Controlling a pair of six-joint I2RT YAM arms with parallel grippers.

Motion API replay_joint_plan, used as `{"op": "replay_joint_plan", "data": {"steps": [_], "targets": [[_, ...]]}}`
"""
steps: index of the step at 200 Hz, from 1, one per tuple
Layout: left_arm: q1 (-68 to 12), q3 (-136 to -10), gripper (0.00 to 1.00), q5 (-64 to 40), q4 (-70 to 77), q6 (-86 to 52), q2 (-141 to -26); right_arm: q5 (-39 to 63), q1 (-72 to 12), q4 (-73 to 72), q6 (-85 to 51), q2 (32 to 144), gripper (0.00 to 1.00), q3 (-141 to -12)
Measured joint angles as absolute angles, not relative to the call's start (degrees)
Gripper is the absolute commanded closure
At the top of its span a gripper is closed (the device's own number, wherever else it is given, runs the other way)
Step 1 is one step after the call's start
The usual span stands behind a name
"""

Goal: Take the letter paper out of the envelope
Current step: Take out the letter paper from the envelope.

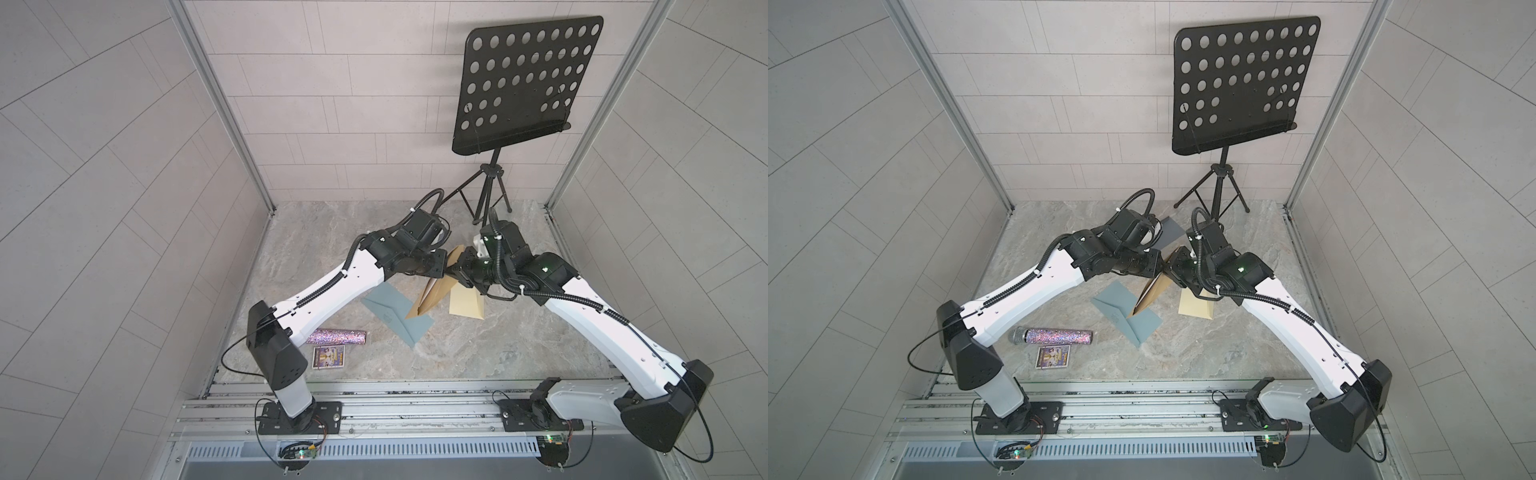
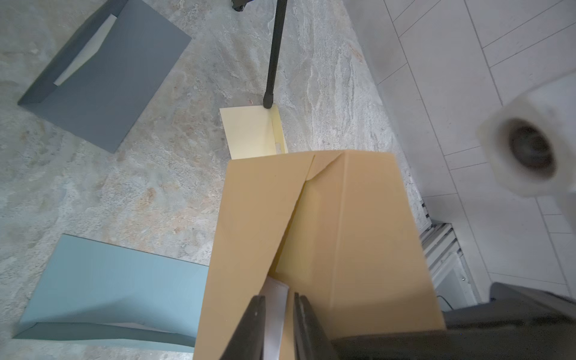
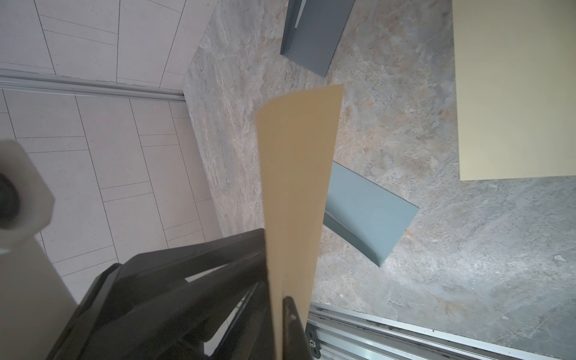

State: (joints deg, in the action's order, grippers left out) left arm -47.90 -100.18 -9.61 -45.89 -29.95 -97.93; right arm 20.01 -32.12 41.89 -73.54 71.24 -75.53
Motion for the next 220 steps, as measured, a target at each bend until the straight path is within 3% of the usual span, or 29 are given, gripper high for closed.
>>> {"op": "replay_joint_plan", "data": {"steps": [113,158,220], "targets": [[-51.2,-101.4,0.7,-2.0,-51.2,-24.3,-99.4,20.4,-31.7,42.7,-73.5,70.6,1.0,-75.5],[-51.5,-101.4,0.56,-0.8,-51.8,-22.5,-99.4,20.6,-31.7,42.7,-73.5,70.6,1.0,-75.5],[-52.7,-101.4,0.66,1.7,-52.9,-20.5,-99.9,20.6,-31.3,42.7,-73.5,70.6,1.0,-75.5]]}}
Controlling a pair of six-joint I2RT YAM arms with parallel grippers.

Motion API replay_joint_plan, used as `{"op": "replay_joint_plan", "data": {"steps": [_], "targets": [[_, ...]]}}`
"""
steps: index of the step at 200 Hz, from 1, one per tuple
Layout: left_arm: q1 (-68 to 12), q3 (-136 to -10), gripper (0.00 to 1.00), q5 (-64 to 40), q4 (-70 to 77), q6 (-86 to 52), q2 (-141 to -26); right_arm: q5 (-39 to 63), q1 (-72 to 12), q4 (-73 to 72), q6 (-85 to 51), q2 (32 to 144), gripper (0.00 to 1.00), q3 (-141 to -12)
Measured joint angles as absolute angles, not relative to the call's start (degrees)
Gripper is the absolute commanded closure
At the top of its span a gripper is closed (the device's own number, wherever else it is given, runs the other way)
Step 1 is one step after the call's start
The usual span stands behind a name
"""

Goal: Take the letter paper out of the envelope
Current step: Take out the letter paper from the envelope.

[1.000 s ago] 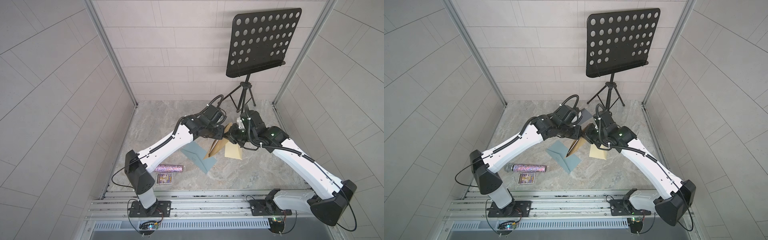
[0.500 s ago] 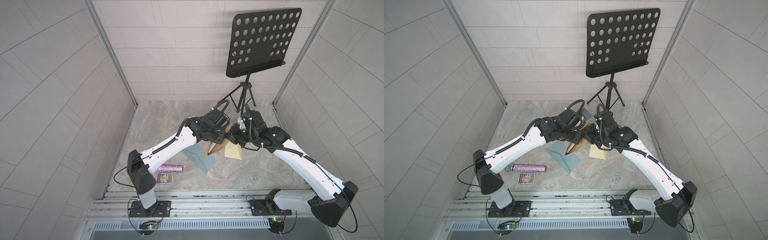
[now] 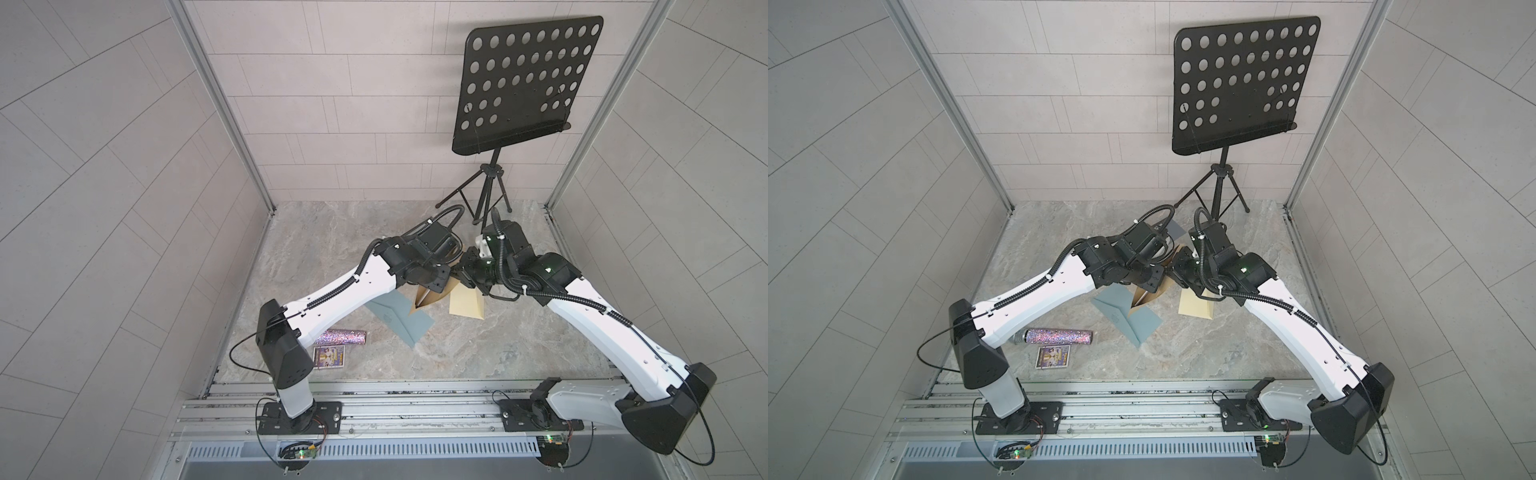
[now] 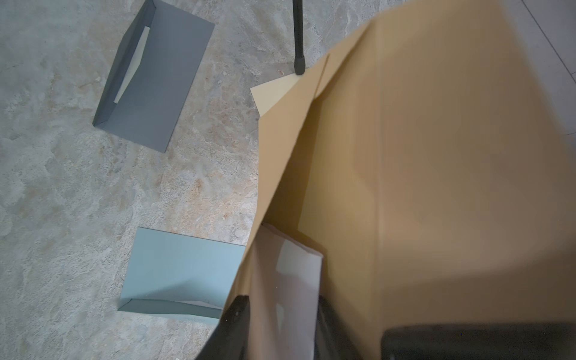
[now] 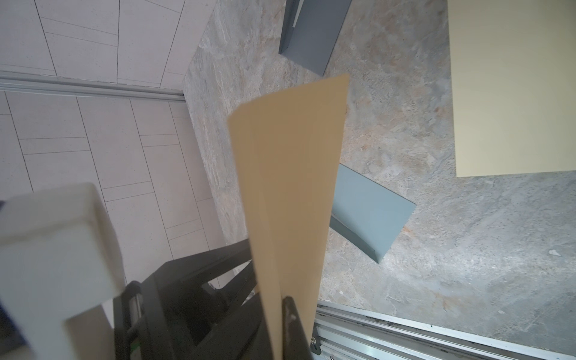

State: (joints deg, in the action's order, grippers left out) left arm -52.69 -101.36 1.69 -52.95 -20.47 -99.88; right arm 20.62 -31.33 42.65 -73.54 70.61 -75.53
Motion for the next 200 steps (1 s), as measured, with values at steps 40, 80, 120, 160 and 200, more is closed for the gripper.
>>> {"op": "replay_joint_plan", "data": {"steps": [40,80,120,160,200], "targets": [[-53.1,-101.4,1.0,3.9,-53.6,-19.2,-100.2,20.5,-30.9,42.7,-73.5,70.6,1.0,-75.5],[-53.1,-103.2,1.0,4.1,-53.9,-20.5,-100.3,19.9,-30.0,43.0,-72.0,70.6,1.0,-75.4],[-53.1,-103.9,1.0,0.0,-50.3,-25.5,-98.0,18.7,-26.6,44.2,-68.8,70.6,1.0,-74.8],[-51.7,-103.7,1.0,-6.5,-44.5,-30.7,-94.1,16.2,-23.1,45.1,-65.5,71.4,1.0,-74.8],[-47.9,-97.2,1.0,-10.9,-35.4,-38.1,-87.4,11.0,-15.7,46.1,-63.1,72.0,1.0,-74.1]]}}
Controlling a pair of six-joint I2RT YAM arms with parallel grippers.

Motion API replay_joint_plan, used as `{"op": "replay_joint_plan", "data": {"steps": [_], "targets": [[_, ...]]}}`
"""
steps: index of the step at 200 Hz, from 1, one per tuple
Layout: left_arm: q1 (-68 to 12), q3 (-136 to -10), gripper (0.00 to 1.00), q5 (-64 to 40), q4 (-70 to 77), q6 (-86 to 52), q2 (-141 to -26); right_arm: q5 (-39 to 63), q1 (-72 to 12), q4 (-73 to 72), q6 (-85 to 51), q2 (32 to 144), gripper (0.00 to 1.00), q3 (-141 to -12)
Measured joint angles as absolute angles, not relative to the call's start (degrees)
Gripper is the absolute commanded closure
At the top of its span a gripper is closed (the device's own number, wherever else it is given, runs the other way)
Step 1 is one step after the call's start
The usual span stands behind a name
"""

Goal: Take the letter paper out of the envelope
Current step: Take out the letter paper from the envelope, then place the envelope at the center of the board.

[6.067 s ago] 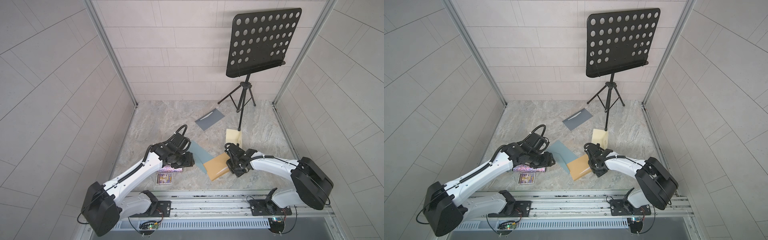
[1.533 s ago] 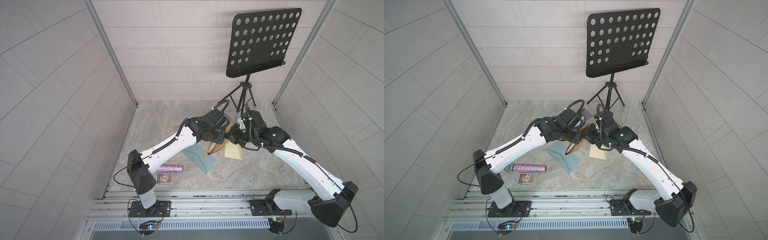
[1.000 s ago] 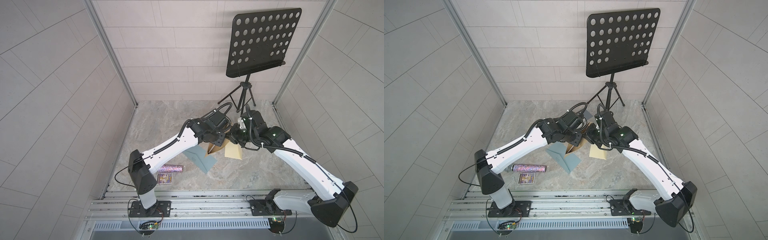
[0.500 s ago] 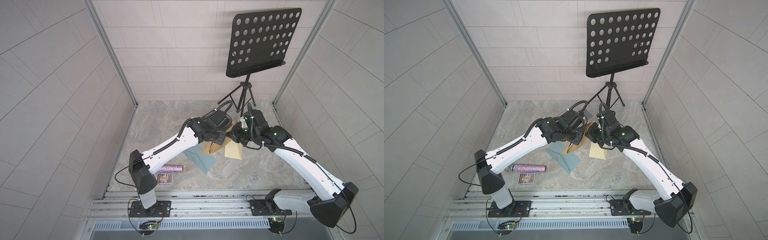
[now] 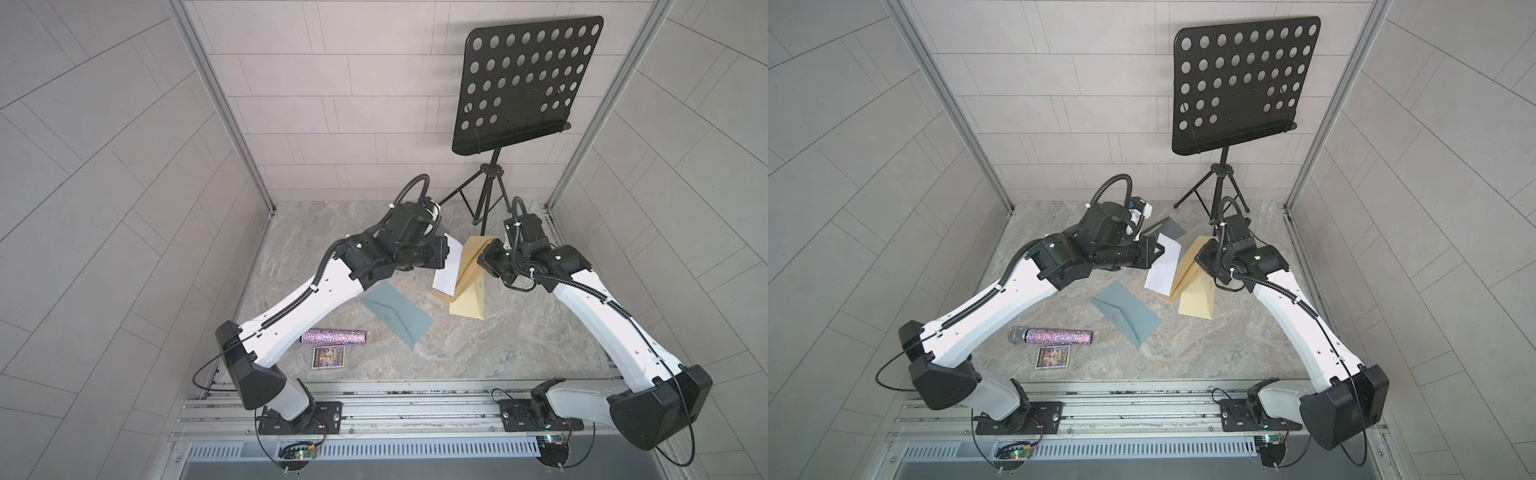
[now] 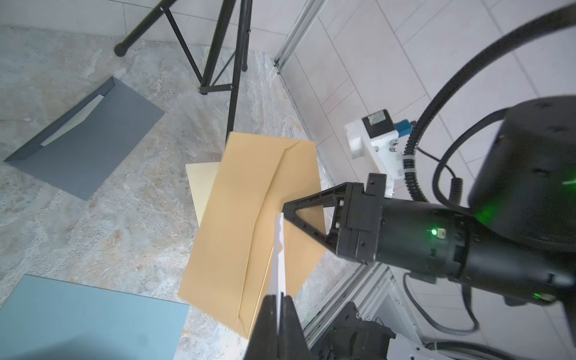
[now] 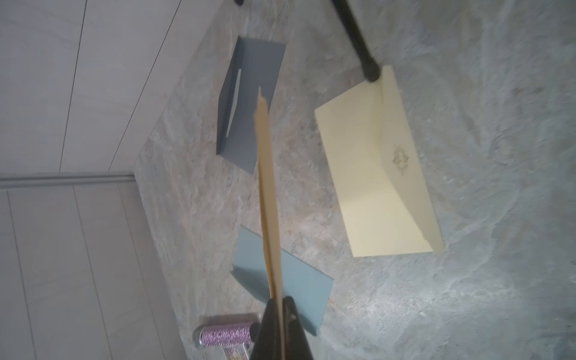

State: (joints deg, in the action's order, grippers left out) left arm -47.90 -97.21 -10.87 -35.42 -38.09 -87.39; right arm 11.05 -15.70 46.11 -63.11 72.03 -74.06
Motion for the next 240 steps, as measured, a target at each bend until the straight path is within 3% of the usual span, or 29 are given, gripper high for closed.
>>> {"op": "replay_joint_plan", "data": {"steps": [70,112,158,240], "targets": [[-37.5,-77.8,1.0,-17.0,-29.8,-45.7,-81.4,-1.3,-1.6,33.5,-70.5,73.5,1.0,-65.6],[-36.0,-68.9,1.0,-18.9,-29.1,-47.3,-76.2,-5.5,5.2,21.3,-72.9,80.1,1.0,-66.1],[-33.0,-67.7,1.0,-21.7,-28.1,-48.1,-74.1,-3.8,9.6,9.4,-74.5,92.4,1.0,-69.6],[-29.6,-68.5,1.0,-22.8,-28.5,-48.0,-75.5,10.6,12.5,-0.3,-77.7,112.0,1.0,-79.7]]}}
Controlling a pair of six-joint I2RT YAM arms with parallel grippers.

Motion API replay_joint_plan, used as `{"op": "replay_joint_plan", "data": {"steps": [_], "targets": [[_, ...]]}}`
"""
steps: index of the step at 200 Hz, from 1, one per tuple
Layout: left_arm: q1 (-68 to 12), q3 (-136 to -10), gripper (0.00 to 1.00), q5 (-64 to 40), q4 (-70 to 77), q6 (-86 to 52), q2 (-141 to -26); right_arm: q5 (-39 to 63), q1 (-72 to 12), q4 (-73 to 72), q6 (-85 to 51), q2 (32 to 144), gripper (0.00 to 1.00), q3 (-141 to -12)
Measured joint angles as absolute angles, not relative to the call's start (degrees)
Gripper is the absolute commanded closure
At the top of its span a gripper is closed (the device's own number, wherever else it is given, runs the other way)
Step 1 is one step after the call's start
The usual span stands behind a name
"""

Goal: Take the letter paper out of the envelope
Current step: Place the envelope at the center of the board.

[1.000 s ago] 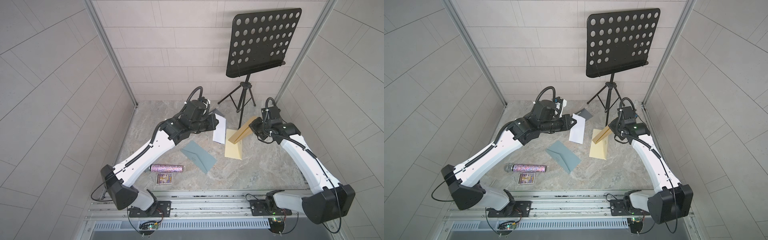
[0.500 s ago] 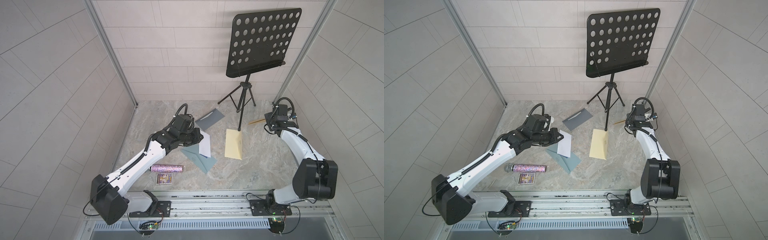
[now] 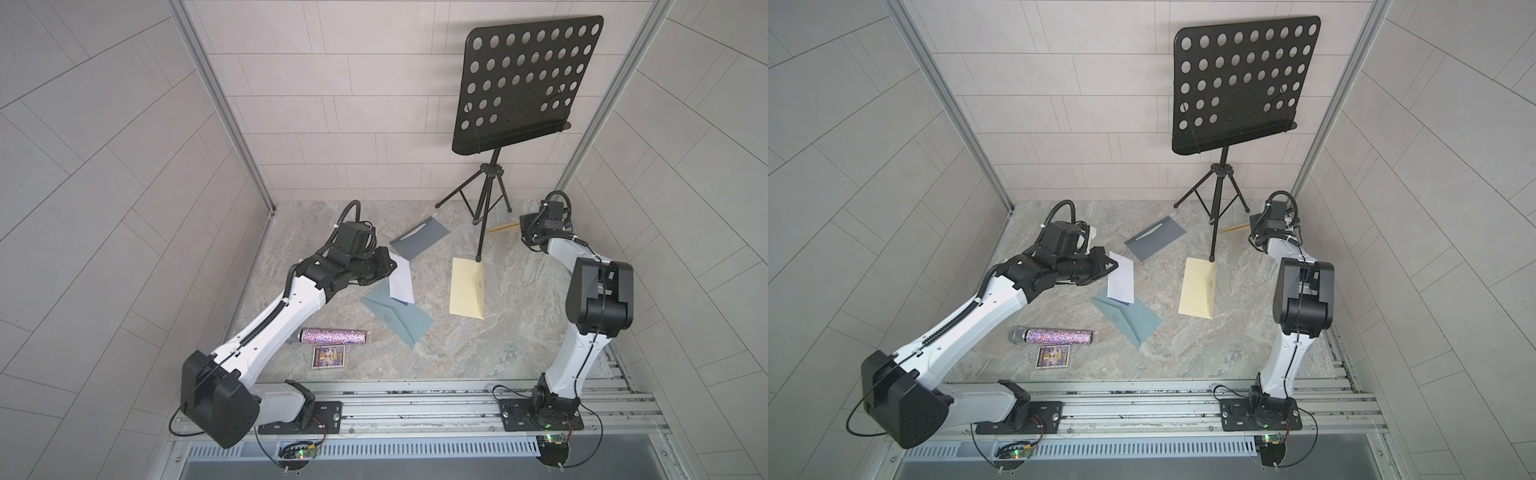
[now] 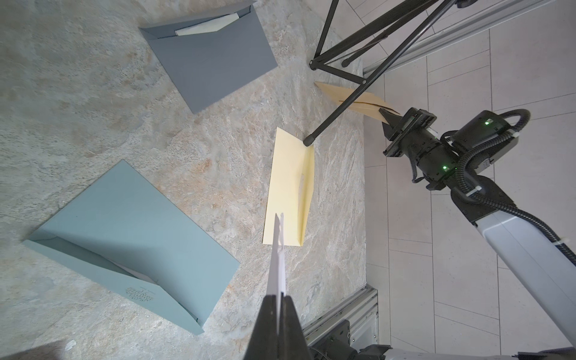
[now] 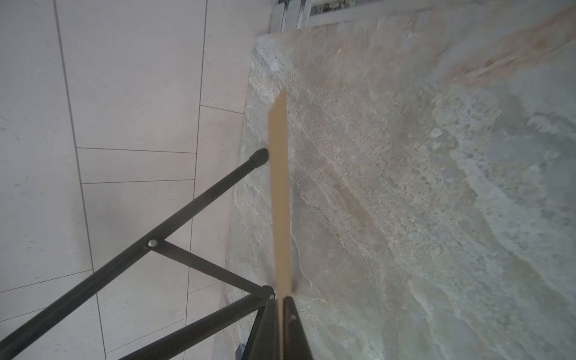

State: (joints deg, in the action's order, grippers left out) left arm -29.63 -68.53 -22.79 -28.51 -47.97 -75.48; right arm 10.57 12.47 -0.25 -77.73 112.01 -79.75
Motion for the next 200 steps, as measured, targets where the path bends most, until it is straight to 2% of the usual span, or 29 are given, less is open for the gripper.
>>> {"op": "replay_joint_plan", "data": {"steps": [47,67,104,128,158,200], "targets": [[-29.3,-71.9,1.0,-22.9,-29.4,-47.6,-78.2,13.8,12.9,0.7,-77.6,116.4,1.0,-80.8],[-29.3,-72.9,1.0,-22.9,-29.4,-47.5,-79.1,14.6,13.7,1.5,-77.5,117.3,0.88,-80.8],[-29.2,-74.0,1.0,-23.0,-29.4,-47.5,-80.3,15.8,15.1,4.0,-76.4,118.5,0.48,-80.7],[-29.1,-74.3,1.0,-23.3,-29.5,-47.5,-80.6,15.9,15.5,6.3,-76.5,118.5,0.33,-80.7],[-29.0,-74.7,1.0,-23.4,-29.5,-47.6,-80.8,15.3,15.6,8.1,-76.0,117.6,0.24,-79.4],[-29.0,-76.2,1.0,-24.1,-29.6,-47.6,-82.0,11.3,15.5,14.5,-75.5,109.4,0.21,-77.5]]}}
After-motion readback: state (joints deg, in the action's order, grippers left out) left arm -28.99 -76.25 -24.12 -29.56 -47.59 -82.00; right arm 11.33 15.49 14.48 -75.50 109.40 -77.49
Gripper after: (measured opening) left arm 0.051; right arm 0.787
